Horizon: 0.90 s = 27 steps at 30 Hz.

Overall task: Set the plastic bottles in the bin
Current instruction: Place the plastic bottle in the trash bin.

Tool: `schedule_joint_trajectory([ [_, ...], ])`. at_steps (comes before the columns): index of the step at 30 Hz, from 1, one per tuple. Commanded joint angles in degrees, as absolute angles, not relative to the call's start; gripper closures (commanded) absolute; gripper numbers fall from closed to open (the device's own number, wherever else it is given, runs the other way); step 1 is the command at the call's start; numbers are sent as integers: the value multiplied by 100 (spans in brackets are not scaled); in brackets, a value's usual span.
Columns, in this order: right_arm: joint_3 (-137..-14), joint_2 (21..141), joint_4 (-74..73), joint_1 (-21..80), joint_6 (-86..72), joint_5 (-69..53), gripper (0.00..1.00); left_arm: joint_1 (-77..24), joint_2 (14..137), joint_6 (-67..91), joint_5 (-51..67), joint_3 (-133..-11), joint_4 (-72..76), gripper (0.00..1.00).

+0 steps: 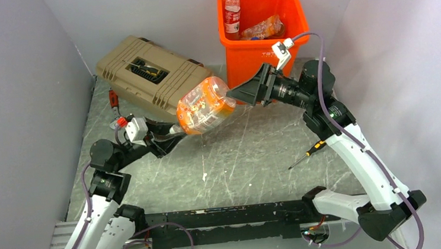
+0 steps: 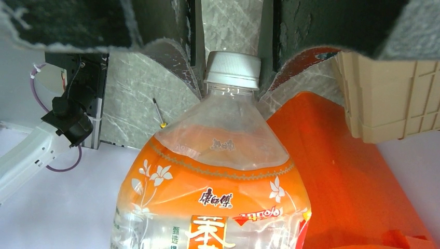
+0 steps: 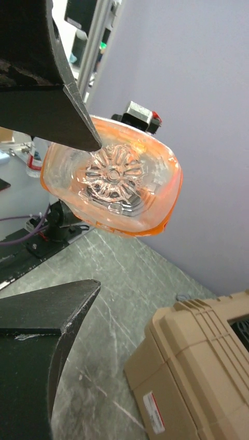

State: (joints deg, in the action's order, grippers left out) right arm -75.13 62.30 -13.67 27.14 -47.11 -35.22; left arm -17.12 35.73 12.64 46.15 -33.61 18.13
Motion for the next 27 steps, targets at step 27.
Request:
schedule_joint_trajectory([
  [27, -5814, 5069, 907, 4491, -2869, -846, 0, -2158, 4606, 1560, 2862, -4550, 2526, 100],
])
